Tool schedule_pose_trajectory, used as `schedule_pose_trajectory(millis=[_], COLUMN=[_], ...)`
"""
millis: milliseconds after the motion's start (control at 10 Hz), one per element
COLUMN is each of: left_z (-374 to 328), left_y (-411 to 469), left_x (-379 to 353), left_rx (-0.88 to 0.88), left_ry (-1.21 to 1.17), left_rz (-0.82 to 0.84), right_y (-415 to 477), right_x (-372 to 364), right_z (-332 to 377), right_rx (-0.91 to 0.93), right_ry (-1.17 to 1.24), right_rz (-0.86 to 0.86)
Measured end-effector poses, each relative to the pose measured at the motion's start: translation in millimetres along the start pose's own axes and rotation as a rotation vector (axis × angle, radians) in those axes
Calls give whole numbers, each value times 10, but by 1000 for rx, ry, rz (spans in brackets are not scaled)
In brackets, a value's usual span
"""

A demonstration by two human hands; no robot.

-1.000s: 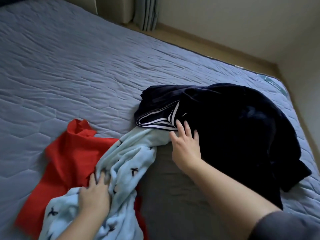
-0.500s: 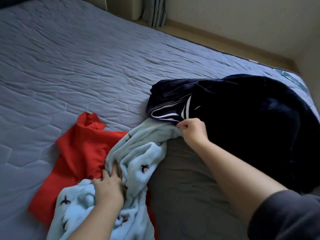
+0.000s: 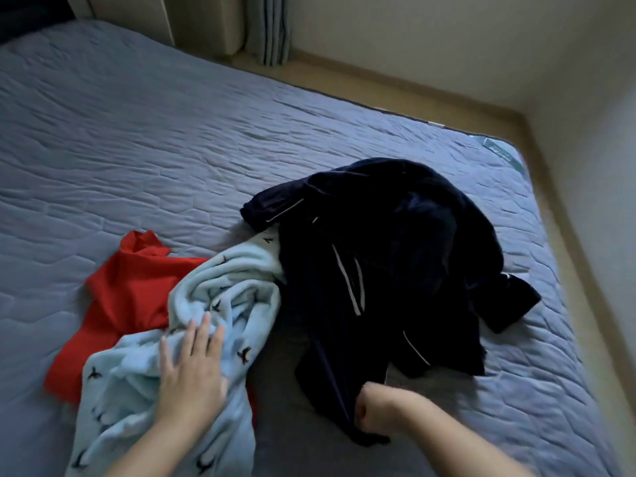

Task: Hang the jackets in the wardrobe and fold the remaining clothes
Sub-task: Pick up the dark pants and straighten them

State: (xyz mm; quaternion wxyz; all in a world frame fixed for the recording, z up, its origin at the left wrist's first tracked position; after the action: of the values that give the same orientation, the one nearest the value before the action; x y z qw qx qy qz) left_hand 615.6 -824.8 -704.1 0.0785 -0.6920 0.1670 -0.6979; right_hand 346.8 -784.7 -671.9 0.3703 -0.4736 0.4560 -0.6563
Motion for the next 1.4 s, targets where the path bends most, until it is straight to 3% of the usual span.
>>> schedule_pose_trajectory(millis=[100,200,300,400,500,600,800,1000,1100,1200,1300,1400], left_z=[-525,-1089,-1557,-1962,-2166,-2220,-2227,-2226,-2233,-2271,-2235,-2206], left_y=[-252,-447,-547,-691,-825,-1072,-1350,-1411,-1484,-1557,-1590,-1657], left_x=[73,51,-54,-124,-209,-238,-222,-9,215,522,955,1552], left_rx=[-196,-313,-522,-681,-700,-685,-661,-693,-699,-665,-612,-613], left_ry=[100,84,151,344,537,591,417,355,426,403,295,230], left_rz=[-88,193,260,246,295,419,517,516,514,453,458,401], right_y=[-282,-504,-558,-588,-661,-862,-1071,-1296,-1490,-1740,-2025,-2454], right_x=[-392,-687,-919,-1253,-1550,-1690,-1767,-1815,-1817,-1792,-1620,-1307], right_z=[-239,-416,-586,-861,-1240,-1641,-2233,-2476,-2604,-2700,-2764,-2840], right_rx=[-56,-40,55,87,85,74,106,171,194,165,89,4], right_ry=[-74,-133,-197,-268,-254,-64,124,274,419,246,197,279], right_rz=[122,217,356,366,295,221,152,-205,-218,-122,-165,-327])
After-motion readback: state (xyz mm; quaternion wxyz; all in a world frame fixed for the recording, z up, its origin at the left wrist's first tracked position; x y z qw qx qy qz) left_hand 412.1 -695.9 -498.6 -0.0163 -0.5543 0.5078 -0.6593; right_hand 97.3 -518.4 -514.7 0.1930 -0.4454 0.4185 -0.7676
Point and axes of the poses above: each hand's wrist, its own y-axis towards the middle knuckle, its own x-axis out of the back of the hand, z = x × y, the point moved 2 cm from there along y, towards the middle knuckle, and after that the axes turned 8 degrees about z, right-handed, at the moved point
